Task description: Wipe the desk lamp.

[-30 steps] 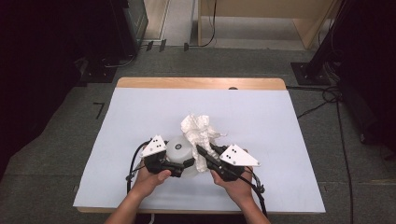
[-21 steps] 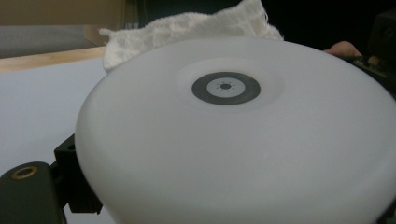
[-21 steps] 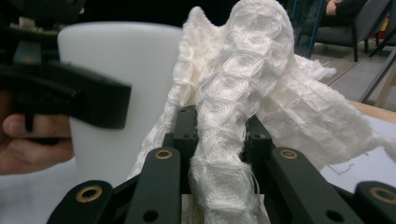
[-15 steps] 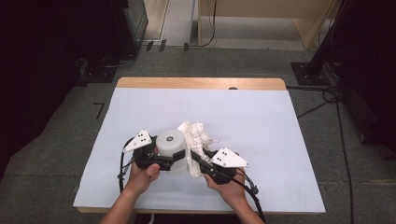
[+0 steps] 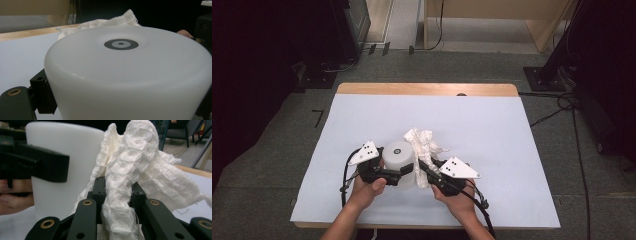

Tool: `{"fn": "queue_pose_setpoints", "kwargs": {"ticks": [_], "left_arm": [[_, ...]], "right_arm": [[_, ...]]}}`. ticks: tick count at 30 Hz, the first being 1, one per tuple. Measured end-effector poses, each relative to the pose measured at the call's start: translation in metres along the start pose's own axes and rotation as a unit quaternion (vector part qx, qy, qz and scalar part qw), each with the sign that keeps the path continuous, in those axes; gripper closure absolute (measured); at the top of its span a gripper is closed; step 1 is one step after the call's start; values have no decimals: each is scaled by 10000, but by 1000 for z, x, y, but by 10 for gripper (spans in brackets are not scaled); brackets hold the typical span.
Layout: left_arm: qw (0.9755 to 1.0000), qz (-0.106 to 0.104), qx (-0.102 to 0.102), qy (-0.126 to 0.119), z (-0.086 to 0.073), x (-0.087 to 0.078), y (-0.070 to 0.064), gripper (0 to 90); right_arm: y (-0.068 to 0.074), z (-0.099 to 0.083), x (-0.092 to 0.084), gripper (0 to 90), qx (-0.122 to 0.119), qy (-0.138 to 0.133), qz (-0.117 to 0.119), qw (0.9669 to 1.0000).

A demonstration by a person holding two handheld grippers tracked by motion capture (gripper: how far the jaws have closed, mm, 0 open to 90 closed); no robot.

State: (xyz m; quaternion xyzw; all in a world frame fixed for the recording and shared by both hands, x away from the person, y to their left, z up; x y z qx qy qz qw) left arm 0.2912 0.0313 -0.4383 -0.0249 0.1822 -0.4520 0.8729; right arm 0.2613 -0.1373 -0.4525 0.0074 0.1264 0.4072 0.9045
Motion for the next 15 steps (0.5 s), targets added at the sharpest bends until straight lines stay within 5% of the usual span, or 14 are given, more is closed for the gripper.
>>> {"fn": "queue_pose_setpoints", "kwargs": {"ticks": [9, 15], "left_arm": [[9981, 552, -266, -42, 1, -3, 15, 85], [9984, 456, -320, -105, 3, -6, 16, 85]], "right_arm": [[6, -3, 4, 729, 94, 95, 61, 9999], [11, -9, 9, 732, 89, 211, 122, 9997]]}}
Point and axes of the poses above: each handheld gripper's, and its own axes: x roughly forward along the jaws, z roughly out of its top, y roughly to its left, the point moved 5 cm from there along x, roughly forward along the jaws, and after that the axes turned 6 degrees about z, right-handed, at the moved point
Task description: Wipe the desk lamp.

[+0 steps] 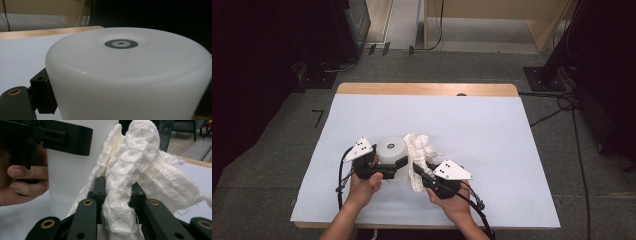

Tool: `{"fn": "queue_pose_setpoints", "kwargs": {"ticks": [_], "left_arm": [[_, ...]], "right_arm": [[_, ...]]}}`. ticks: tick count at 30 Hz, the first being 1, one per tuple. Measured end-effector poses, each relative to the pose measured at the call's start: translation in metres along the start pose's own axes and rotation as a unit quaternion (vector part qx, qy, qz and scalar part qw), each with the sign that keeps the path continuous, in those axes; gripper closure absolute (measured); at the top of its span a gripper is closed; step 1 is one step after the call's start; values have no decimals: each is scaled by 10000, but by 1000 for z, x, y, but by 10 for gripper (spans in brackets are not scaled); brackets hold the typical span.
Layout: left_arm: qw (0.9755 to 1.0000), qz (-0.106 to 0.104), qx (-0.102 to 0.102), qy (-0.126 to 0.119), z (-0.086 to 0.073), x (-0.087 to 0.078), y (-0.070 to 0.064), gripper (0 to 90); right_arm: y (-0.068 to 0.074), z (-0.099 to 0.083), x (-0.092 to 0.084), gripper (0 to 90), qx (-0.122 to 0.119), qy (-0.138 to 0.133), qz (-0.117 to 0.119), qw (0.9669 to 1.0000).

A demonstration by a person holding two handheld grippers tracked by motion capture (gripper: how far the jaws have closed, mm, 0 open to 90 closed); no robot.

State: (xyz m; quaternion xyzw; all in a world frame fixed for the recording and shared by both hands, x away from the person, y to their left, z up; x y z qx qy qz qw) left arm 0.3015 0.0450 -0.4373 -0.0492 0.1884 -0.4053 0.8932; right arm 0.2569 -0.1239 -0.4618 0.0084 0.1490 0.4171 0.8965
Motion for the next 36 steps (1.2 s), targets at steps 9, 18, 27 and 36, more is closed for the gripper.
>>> {"fn": "queue_pose_setpoints", "kwargs": {"ticks": [9, 18, 27, 36], "left_arm": [[9981, 426, 412, 166, -7, 10, -1, 85], [9765, 2052, 655, 84, -21, 15, 33, 84], [9680, 2341, 879, 199, -33, 19, 38, 83], [9667, 2411, 825, 234, -38, 11, 37, 74]], "right_arm": [[-17, 5, -9, 731, 49, -116, -295, 9995], [-36, 14, -25, 730, 94, -324, -618, 9975], [-42, 15, -29, 730, 73, -368, -717, 9967], [-45, 17, -30, 730, 61, -387, -744, 9965]]}}
Point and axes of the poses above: each handheld gripper's, and its own axes: x roughly forward along the jaws, z roughly out of its top, y roughly to its left, the point moved 5 cm from there along x, roughly forward along the jaws, and after that the axes turned 6 degrees about z, right-handed, at the moved point
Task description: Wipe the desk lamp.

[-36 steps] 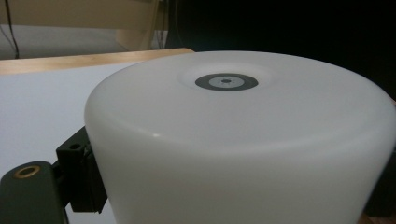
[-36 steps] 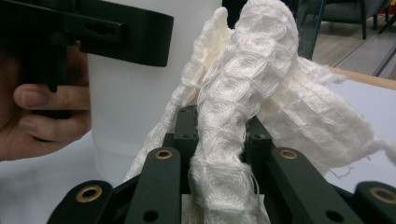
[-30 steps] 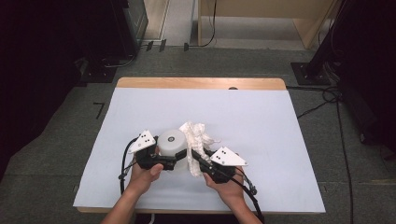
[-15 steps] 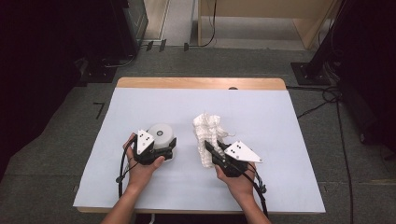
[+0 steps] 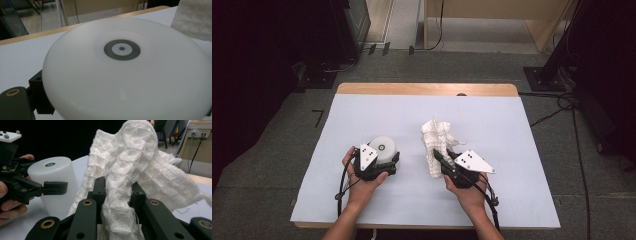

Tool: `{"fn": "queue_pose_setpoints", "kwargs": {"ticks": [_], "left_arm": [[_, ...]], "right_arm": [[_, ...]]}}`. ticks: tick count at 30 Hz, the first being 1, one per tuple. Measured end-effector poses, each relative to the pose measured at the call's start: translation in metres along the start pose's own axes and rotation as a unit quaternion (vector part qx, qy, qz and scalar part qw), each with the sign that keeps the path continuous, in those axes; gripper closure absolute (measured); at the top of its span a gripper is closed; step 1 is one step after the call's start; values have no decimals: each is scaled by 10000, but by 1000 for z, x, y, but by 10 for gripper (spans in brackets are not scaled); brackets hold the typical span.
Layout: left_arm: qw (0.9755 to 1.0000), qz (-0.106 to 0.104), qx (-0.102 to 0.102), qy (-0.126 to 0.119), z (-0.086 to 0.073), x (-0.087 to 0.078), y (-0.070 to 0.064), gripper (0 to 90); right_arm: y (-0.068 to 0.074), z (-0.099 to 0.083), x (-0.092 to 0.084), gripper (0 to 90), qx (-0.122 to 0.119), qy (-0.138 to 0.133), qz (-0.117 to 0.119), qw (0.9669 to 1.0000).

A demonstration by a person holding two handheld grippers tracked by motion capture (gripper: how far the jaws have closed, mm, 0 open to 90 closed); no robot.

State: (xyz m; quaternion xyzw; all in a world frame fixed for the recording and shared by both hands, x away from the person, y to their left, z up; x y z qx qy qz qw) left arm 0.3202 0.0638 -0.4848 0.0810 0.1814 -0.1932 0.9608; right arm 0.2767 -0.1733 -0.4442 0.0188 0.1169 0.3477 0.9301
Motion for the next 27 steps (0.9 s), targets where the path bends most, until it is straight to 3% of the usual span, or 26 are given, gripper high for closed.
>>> {"fn": "queue_pose_setpoints", "kwargs": {"ticks": [4, 8, 12, 15, 18, 20, 21, 23, 27], "left_arm": [[9993, 315, -171, 107, -2, -4, -3, 35], [9935, 1009, -365, 390, -4, -4, -14, 33], [9893, 1279, -456, 531, -5, 1, -17, 65], [9906, 1147, -550, 503, -4, 0, -15, 80], [9936, 862, -563, 463, -4, -2, -12, 85], [9967, 487, -552, 349, -1, -3, -10, 86], [9977, 136, -617, 231, 3, -5, -9, 86], [9968, -356, -712, 29, 10, -10, -7, 86], [9934, -901, -685, -199, 21, -20, -9, 86]], "right_arm": [[-1, 0, 1, 730, 25, 9, 0, 10000], [-1, 1, 2, 729, 24, -5, 20, 10000], [-1, 1, 1, 730, 47, -7, 0, 10000], [-1, 0, 1, 729, 33, 18, -4, 10000], [0, -1, 3, 730, 22, 36, 29, 10000], [2, -2, 4, 730, 10, 39, 36, 10000], [3, -2, 4, 730, -12, 46, 64, 10000], [4, -1, 4, 730, -33, 44, 85, 9999], [8, 0, 4, 730, -22, -1, 115, 9999]]}}
Point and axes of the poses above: each handheld gripper's, and its own axes: x roughly forward along the jaws, z roughly out of its top, y roughly to its left, the point moved 5 cm from there along x, roughly forward along the jaws, and after that the axes turned 6 degrees about z, right-handed, at the moved point
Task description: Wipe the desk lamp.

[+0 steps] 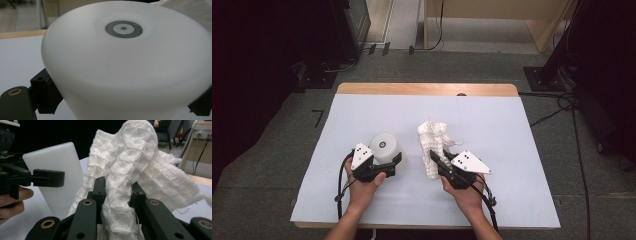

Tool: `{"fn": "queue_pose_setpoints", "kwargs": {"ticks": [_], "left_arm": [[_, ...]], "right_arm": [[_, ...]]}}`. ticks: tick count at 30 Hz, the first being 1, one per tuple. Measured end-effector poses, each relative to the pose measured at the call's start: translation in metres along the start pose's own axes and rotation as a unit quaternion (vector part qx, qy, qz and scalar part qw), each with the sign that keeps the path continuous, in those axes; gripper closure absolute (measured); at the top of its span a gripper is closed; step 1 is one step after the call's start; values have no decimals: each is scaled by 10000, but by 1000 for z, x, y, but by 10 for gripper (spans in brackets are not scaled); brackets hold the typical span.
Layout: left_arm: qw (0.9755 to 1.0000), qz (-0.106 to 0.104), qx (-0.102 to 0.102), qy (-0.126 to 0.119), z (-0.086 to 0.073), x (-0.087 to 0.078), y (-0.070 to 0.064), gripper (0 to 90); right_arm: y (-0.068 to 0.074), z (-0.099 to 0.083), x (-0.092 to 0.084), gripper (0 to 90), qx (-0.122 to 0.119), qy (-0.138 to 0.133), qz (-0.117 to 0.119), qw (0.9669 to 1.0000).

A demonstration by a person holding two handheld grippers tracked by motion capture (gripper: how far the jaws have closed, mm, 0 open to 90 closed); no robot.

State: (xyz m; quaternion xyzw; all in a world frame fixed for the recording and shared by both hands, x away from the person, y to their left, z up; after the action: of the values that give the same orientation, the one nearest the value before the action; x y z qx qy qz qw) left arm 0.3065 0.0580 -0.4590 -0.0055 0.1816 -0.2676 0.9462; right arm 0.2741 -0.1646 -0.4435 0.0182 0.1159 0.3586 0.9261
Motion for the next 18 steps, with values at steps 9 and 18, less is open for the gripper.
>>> {"fn": "queue_pose_setpoints", "kwargs": {"ticks": [9, 18], "left_arm": [[9940, -991, 466, 73, 5, -5, -31, 86], [9888, -1390, 531, 73, 9, -9, -39, 86]], "right_arm": [[23, 13, -3, 730, -230, -201, 337, 9990], [30, 15, -2, 732, -345, -221, 553, 9976]]}}
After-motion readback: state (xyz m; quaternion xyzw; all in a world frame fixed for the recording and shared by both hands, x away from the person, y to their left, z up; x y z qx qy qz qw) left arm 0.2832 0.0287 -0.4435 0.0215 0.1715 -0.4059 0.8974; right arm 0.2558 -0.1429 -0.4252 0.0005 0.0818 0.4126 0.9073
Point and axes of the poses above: each handheld gripper's, and its own axes: x roughly forward along the jaws, z roughly out of its top, y roughly to its left, the point moved 5 cm from there along x, roughly forward along the jaws, and after that the axes turned 6 degrees about z, right-handed, at the moved point
